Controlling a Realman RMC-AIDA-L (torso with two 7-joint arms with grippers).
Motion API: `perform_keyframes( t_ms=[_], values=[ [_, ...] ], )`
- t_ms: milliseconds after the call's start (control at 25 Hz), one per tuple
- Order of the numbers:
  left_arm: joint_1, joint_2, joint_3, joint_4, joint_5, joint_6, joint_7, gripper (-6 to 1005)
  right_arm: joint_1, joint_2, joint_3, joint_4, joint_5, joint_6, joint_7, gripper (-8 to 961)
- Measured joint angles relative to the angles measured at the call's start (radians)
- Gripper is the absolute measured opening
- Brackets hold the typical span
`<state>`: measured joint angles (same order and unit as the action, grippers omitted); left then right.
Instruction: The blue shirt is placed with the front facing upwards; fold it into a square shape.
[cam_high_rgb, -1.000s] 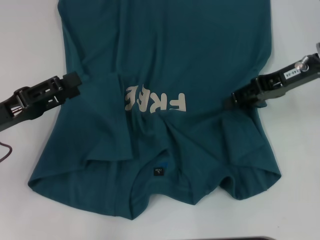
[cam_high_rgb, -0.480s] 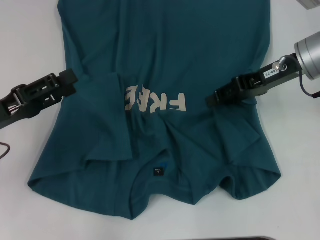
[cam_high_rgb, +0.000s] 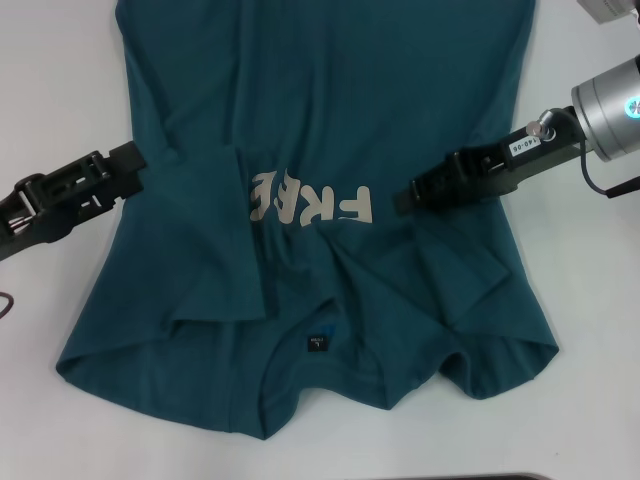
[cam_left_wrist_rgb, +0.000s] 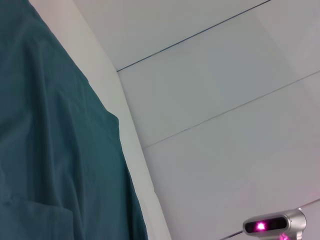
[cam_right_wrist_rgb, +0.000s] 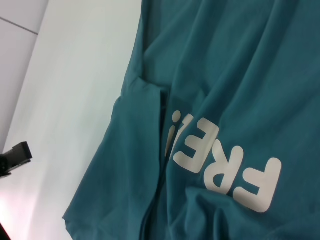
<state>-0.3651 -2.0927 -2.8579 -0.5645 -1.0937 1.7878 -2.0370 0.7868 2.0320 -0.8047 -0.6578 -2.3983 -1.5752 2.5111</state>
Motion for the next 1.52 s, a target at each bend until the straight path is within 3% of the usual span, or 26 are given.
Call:
perform_keyframes(
  t_ms=[400, 680, 1080, 1520],
  values=[
    [0.000, 0.000, 0.000, 0.002, 0.000, -0.001, -0.003, 751, 0.006, -0.010, -0.083, -0.020, -0.082, -0.006, 0.031, 471],
    [0.000, 0.000, 0.000, 0.002, 0.000, -0.002, -0.003, 751, 0.013, -0.003, -0.133, -0.047, -0.177, -0.008, 0.031, 472],
    [0.002, 0.000, 0.000, 0.002, 0.000, -0.002, -0.005, 750, -0.010, -0.013, -0.129, -0.090, -0.185, -0.039, 0.030, 472],
    [0.006, 0.000, 0.000, 0.005, 0.000, -0.004, -0.005, 750, -0.012, 0.006, -0.143, -0.092, -0.187, -0.029, 0.023, 473]
  ],
)
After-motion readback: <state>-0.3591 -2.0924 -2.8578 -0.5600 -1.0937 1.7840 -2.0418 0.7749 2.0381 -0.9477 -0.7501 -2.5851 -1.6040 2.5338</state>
